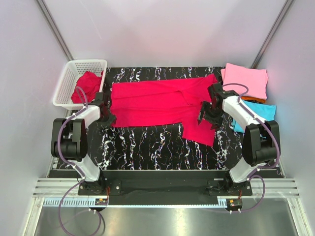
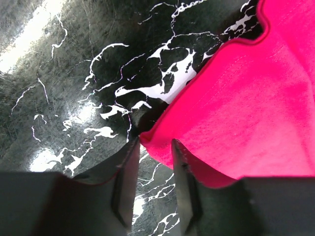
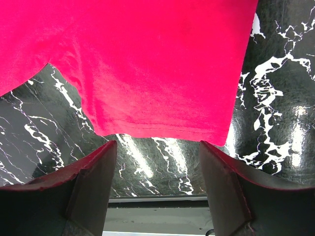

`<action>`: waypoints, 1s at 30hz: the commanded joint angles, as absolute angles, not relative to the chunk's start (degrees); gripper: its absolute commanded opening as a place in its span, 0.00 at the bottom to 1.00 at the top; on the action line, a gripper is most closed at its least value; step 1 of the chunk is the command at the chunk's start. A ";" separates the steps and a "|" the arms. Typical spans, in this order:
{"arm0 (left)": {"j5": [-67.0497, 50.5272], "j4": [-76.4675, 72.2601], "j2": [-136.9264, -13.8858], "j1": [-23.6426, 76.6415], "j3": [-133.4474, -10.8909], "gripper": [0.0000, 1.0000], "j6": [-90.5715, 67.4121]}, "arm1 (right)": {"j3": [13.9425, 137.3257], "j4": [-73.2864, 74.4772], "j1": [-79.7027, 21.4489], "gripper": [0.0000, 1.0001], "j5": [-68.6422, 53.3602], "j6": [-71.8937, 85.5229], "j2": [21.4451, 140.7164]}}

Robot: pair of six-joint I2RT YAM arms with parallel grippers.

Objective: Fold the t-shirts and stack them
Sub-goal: Fold the tshirt

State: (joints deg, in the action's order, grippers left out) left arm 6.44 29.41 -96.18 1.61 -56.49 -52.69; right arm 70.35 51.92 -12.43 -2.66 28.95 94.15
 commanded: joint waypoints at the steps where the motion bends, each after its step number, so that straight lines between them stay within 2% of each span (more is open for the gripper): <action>1: 6.85 27.86 -95.89 1.23 -58.45 0.35 -52.82 | 69.87 51.94 -12.30 0.74 -2.37 29.97 91.58; 14: 8.35 29.97 -93.96 1.23 -57.83 0.24 -51.94 | 67.24 52.03 -12.30 0.75 0.35 32.78 89.13; 23: 8.61 30.67 -93.43 1.23 -57.39 0.08 -51.42 | 62.33 51.77 -12.04 0.80 8.34 40.50 86.84; 30: 8.70 31.20 -92.90 1.23 -57.57 0.00 -51.24 | 58.19 48.60 -10.81 0.77 4.66 43.68 90.17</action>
State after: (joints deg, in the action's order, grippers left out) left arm 6.85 31.05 -95.74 1.54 -56.55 -51.94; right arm 59.13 50.48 -11.22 4.45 40.38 89.12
